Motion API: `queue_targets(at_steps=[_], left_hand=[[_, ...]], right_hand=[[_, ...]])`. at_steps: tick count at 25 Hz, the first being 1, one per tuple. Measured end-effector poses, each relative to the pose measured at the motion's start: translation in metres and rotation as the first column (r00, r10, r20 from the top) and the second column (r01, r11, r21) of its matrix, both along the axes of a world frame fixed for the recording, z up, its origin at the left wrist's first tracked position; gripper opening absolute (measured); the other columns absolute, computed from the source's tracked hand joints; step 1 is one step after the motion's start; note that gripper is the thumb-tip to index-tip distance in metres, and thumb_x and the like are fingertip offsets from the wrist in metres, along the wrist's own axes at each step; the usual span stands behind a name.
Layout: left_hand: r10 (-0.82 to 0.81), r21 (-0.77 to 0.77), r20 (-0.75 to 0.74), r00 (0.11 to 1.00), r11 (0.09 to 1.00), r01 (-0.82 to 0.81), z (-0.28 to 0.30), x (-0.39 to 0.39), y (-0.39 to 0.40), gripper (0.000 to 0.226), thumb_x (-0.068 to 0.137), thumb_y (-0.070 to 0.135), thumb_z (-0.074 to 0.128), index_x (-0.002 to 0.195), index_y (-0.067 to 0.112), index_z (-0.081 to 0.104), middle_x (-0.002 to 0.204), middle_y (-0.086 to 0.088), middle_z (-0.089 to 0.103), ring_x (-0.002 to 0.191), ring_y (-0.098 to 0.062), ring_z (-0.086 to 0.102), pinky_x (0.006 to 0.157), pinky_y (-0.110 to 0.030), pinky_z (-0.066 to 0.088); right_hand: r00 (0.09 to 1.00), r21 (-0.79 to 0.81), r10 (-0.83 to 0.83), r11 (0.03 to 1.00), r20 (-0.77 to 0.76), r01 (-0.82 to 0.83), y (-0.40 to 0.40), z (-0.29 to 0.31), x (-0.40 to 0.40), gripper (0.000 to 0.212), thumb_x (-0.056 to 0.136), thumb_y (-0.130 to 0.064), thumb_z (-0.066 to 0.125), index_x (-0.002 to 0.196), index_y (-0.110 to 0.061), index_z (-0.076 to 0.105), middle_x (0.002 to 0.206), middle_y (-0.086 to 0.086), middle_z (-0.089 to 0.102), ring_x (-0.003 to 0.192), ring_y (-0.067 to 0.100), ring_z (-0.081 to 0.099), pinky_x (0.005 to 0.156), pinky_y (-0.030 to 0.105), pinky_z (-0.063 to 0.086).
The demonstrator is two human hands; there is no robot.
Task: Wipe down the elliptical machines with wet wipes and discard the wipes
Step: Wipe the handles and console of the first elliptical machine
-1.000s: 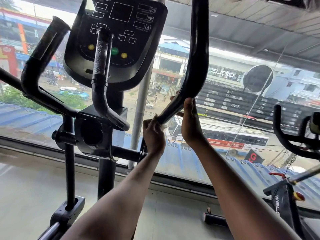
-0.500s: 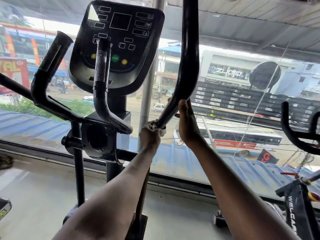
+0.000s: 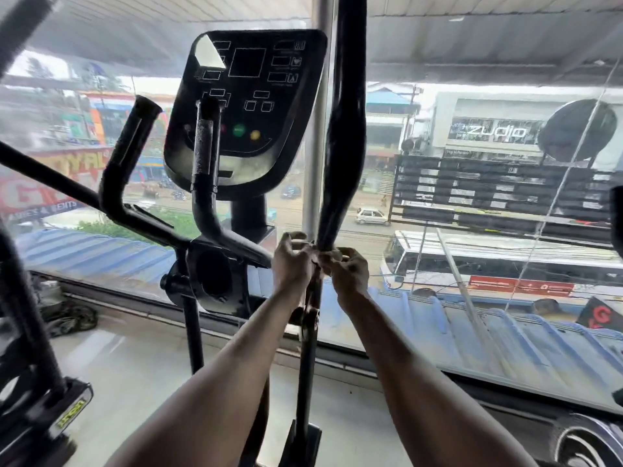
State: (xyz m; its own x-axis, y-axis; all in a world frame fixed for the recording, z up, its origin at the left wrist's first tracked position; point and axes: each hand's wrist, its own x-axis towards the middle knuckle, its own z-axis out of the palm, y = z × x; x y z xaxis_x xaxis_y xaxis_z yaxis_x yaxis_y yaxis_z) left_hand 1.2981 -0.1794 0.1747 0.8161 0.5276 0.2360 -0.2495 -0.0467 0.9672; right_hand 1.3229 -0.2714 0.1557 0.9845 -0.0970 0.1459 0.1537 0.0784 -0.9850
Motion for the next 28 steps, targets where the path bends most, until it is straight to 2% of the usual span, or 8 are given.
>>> queue_targets(at_steps=[5, 8, 14, 19, 21, 24, 26, 28], left_hand=[[-0.093, 0.032, 0.204, 0.974, 0.996, 0.089, 0.027, -0.011, 0.000, 0.012, 0.088, 0.033, 0.054, 0.086, 0.034, 0.066, 0.088, 0.005, 0.069, 0.086, -0.016, 0.064, 0.082, -0.037, 0.050], [-0.139, 0.024, 0.230, 0.963, 0.990, 0.137, 0.030, -0.012, -0.013, 0.026, 0.089, 0.039, 0.047, 0.082, 0.030, 0.071, 0.086, 0.001, 0.071, 0.087, -0.019, 0.063, 0.082, -0.039, 0.047], [-0.119, 0.042, 0.181, 0.976, 0.993, 0.113, 0.030, -0.015, -0.018, 0.030, 0.096, 0.032, 0.046, 0.092, 0.024, 0.074, 0.096, -0.004, 0.075, 0.097, -0.024, 0.067, 0.095, -0.049, 0.048], [-0.038, -0.033, 0.234, 0.971, 0.998, 0.047, 0.048, -0.032, -0.034, 0.034, 0.100, 0.025, 0.044, 0.081, 0.021, 0.072, 0.084, -0.003, 0.074, 0.085, -0.016, 0.068, 0.079, -0.032, 0.049], [-0.005, -0.058, 0.251, 0.968, 0.998, 0.020, 0.054, -0.039, -0.039, 0.031, 0.100, 0.026, 0.045, 0.085, 0.020, 0.071, 0.088, -0.007, 0.072, 0.082, -0.012, 0.064, 0.073, -0.028, 0.048], [-0.052, -0.089, 0.314, 0.948, 0.993, 0.084, 0.057, -0.048, -0.044, 0.027, 0.101, 0.019, 0.043, 0.098, 0.017, 0.070, 0.091, -0.007, 0.071, 0.081, -0.010, 0.065, 0.074, -0.023, 0.050], [-0.052, -0.063, 0.319, 0.947, 0.995, 0.076, 0.057, -0.053, -0.046, 0.028, 0.101, 0.017, 0.042, 0.098, 0.016, 0.070, 0.089, -0.005, 0.070, 0.076, -0.009, 0.064, 0.071, -0.022, 0.051], [-0.011, -0.077, 0.280, 0.960, 0.996, 0.033, 0.059, -0.057, -0.048, 0.031, 0.100, 0.023, 0.045, 0.101, 0.008, 0.071, 0.084, -0.005, 0.068, 0.061, -0.002, 0.057, 0.052, -0.013, 0.043]], right_hand=[[0.990, 0.091, -0.128, 0.988, 0.057, 0.123, 0.008, 0.009, -0.003, 0.011, 0.073, -0.020, 0.075, 0.082, -0.015, 0.072, 0.072, -0.003, 0.068, 0.064, 0.014, 0.061, 0.059, 0.027, 0.048], [0.957, 0.060, -0.170, 0.985, 0.234, 0.160, 0.005, 0.015, -0.020, 0.021, 0.085, -0.030, 0.064, 0.104, -0.022, 0.067, 0.087, -0.003, 0.073, 0.077, 0.014, 0.069, 0.063, 0.024, 0.054], [0.913, 0.058, -0.178, 0.984, 0.367, 0.168, -0.012, 0.049, -0.053, 0.030, 0.075, -0.016, 0.074, 0.085, -0.031, 0.050, 0.068, -0.015, 0.062, 0.064, -0.002, 0.060, 0.058, 0.020, 0.051], [0.950, -0.030, -0.030, 0.999, 0.310, 0.041, -0.015, 0.043, -0.045, 0.019, 0.069, -0.030, 0.072, 0.080, -0.036, 0.057, 0.075, 0.002, 0.070, 0.068, 0.023, 0.069, 0.062, 0.046, 0.057], [0.950, -0.019, -0.047, 0.998, 0.309, 0.055, -0.017, 0.056, -0.055, 0.018, 0.069, -0.025, 0.071, 0.080, -0.031, 0.058, 0.078, -0.001, 0.069, 0.069, 0.017, 0.068, 0.064, 0.042, 0.058], [0.794, 0.025, -0.109, 0.993, 0.599, 0.117, -0.023, 0.074, -0.075, 0.022, 0.075, -0.006, 0.072, 0.091, -0.017, 0.062, 0.093, -0.001, 0.063, 0.075, -0.003, 0.059, 0.066, 0.014, 0.051], [0.721, -0.026, -0.055, 0.994, 0.691, 0.102, -0.027, 0.064, -0.073, 0.024, 0.076, -0.001, 0.072, 0.095, -0.011, 0.062, 0.096, 0.002, 0.061, 0.079, 0.001, 0.058, 0.069, 0.016, 0.053], [0.794, -0.041, -0.031, 0.997, 0.607, 0.070, -0.029, 0.060, -0.065, 0.024, 0.074, -0.007, 0.073, 0.088, -0.022, 0.060, 0.091, 0.001, 0.064, 0.073, 0.011, 0.063, 0.062, 0.034, 0.058]])
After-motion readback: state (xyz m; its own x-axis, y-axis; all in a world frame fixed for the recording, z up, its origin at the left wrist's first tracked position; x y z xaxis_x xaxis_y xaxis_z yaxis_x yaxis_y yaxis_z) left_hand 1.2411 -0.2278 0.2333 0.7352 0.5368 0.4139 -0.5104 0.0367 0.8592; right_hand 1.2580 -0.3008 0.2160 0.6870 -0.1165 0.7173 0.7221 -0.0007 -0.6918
